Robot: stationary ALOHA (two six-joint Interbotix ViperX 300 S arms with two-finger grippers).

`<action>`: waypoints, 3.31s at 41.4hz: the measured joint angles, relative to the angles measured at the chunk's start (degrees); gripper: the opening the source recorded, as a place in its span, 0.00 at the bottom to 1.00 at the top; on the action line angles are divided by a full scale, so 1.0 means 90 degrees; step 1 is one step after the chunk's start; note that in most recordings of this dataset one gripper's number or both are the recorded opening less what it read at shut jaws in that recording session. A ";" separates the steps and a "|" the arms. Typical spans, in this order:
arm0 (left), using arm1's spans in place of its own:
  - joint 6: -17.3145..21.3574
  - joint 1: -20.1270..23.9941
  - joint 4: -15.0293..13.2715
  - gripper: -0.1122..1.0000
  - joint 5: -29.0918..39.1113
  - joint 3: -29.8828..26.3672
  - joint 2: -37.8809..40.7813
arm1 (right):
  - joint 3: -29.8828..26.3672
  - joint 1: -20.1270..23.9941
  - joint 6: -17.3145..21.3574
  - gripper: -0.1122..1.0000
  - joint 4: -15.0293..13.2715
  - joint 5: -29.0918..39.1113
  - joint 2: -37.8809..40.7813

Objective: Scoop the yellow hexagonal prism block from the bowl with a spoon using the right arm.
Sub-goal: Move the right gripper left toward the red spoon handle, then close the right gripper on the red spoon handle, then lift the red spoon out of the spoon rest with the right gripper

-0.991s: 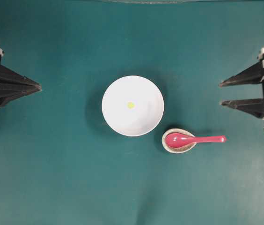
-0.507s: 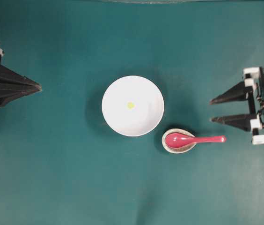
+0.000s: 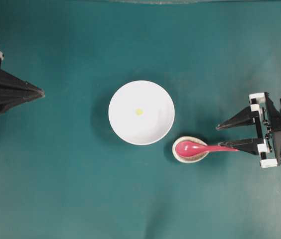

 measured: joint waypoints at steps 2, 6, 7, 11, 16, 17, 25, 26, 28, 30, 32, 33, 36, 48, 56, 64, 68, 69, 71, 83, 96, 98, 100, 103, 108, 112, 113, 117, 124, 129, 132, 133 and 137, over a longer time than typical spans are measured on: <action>0.0000 0.0000 0.0000 0.13 0.0000 0.0000 0.0010 | 0.0010 0.0137 0.0000 0.59 0.0117 -0.0225 0.0186; 0.0000 0.0000 -0.0010 0.13 -0.0010 0.0000 0.0010 | 0.0010 0.0430 0.0000 0.59 0.0381 -0.0605 0.0576; 0.0000 0.0000 -0.0010 0.13 -0.0010 0.0000 0.0010 | 0.0000 0.0488 0.0000 0.59 0.0439 -0.0674 0.0654; 0.0000 0.0000 -0.0010 0.13 -0.0049 0.0000 0.0010 | 0.0000 0.0791 0.0000 0.59 0.0732 -0.0977 0.1016; 0.0000 0.0000 -0.0010 0.13 -0.0078 0.0000 0.0010 | -0.0010 0.1094 0.0020 0.59 0.1064 -0.1279 0.1406; 0.0000 0.0000 0.0000 0.13 -0.0078 0.0000 0.0010 | -0.0010 0.1152 0.0049 0.59 0.1123 -0.1328 0.1504; 0.0000 0.0000 -0.0010 0.13 -0.0078 0.0000 0.0020 | -0.0117 0.1299 0.0244 0.59 0.1221 -0.1689 0.2119; 0.0000 0.0000 -0.0010 0.13 -0.0078 0.0000 0.0020 | -0.0137 0.1299 0.0264 0.59 0.1221 -0.1738 0.2207; 0.0000 0.0000 0.0000 0.13 -0.0088 0.0000 0.0029 | -0.0176 0.1318 0.0293 0.59 0.1221 -0.1826 0.2354; 0.0000 0.0000 0.0000 0.13 -0.0098 0.0000 0.0029 | -0.0215 0.1338 0.0293 0.59 0.1230 -0.1885 0.2510; 0.0000 0.0000 -0.0010 0.13 -0.0107 0.0000 0.0039 | -0.0264 0.1348 0.0332 0.58 0.1240 -0.1963 0.2686; 0.0000 0.0000 0.0000 0.13 -0.0107 0.0000 0.0039 | -0.0293 0.1348 0.0352 0.58 0.1240 -0.2002 0.2773; 0.0000 0.0000 0.0000 0.13 -0.0107 0.0000 0.0049 | -0.0342 0.1357 0.0410 0.58 0.1240 -0.2080 0.3018; 0.0000 0.0000 -0.0010 0.13 -0.0156 0.0000 0.0068 | -0.0430 0.1348 0.0479 0.58 0.1240 -0.2168 0.3350; 0.0000 0.0000 0.0000 0.13 -0.0176 0.0000 0.0068 | -0.0371 0.1357 0.0479 0.58 0.1240 -0.2168 0.3350; 0.0000 0.0000 -0.0010 0.13 -0.0176 0.0000 0.0068 | -0.0352 0.1357 0.0479 0.58 0.1250 -0.2168 0.3350; 0.0000 0.0000 0.0000 0.13 -0.0176 0.0000 0.0068 | -0.0342 0.1357 0.0479 0.58 0.1250 -0.2168 0.3350; 0.0000 0.0000 0.0000 0.13 -0.0176 0.0000 0.0068 | -0.0342 0.1357 0.0469 0.58 0.1250 -0.2168 0.3350; 0.0000 0.0000 0.0000 0.13 -0.0176 0.0000 0.0068 | -0.0342 0.1348 0.0469 0.58 0.1250 -0.2168 0.3350; 0.0000 0.0000 -0.0010 0.13 -0.0176 0.0000 0.0068 | -0.0332 0.1357 0.0449 0.58 0.1250 -0.2168 0.3350; 0.0000 0.0000 -0.0010 0.13 -0.0166 0.0000 0.0068 | -0.0293 0.1357 0.0449 0.53 0.1270 -0.2256 0.3350; 0.0000 0.0000 -0.0010 0.13 -0.0176 0.0000 0.0068 | -0.0283 0.1357 0.0449 0.52 0.1279 -0.2256 0.3350; 0.0000 0.0000 0.0000 0.13 -0.0176 0.0000 0.0068 | -0.0283 0.1357 0.0459 0.51 0.1279 -0.2256 0.3350; 0.0000 0.0000 0.0000 0.13 -0.0176 0.0000 0.0068 | -0.0273 0.1357 0.0449 0.51 0.1279 -0.2266 0.3350; 0.0000 0.0000 -0.0010 0.13 -0.0176 0.0000 0.0068 | -0.0273 0.1357 0.0439 0.50 0.1279 -0.2275 0.3350; 0.0000 0.0000 0.0000 0.13 -0.0176 0.0000 0.0068 | -0.0264 0.1357 0.0439 0.50 0.1279 -0.2275 0.3350; 0.0000 0.0000 -0.0010 0.13 -0.0176 0.0000 0.0068 | -0.0264 0.1357 0.0439 0.50 0.1270 -0.2285 0.3350; 0.0000 0.0000 0.0000 0.13 -0.0176 0.0000 0.0068 | -0.0264 0.1357 0.0439 0.50 0.1279 -0.2305 0.3350; 0.0000 0.0000 0.0000 0.13 -0.0176 0.0000 0.0068 | -0.0264 0.1357 0.0430 0.48 0.1279 -0.2324 0.3350; 0.0000 0.0000 -0.0010 0.13 -0.0176 0.0000 0.0068 | -0.0264 0.1357 0.0430 0.47 0.1279 -0.2334 0.3350; 0.0000 0.0000 0.0000 0.13 -0.0166 0.0000 0.0068 | -0.0264 0.1357 0.0430 0.47 0.1279 -0.2334 0.3350; 0.0010 0.0000 0.0000 0.13 -0.0176 0.0000 0.0068 | -0.0264 0.1357 0.0430 0.47 0.1279 -0.2334 0.3350; 0.0010 0.0000 -0.0010 0.13 -0.0176 0.0000 0.0068 | -0.0264 0.1357 0.0439 0.47 0.1279 -0.2344 0.3350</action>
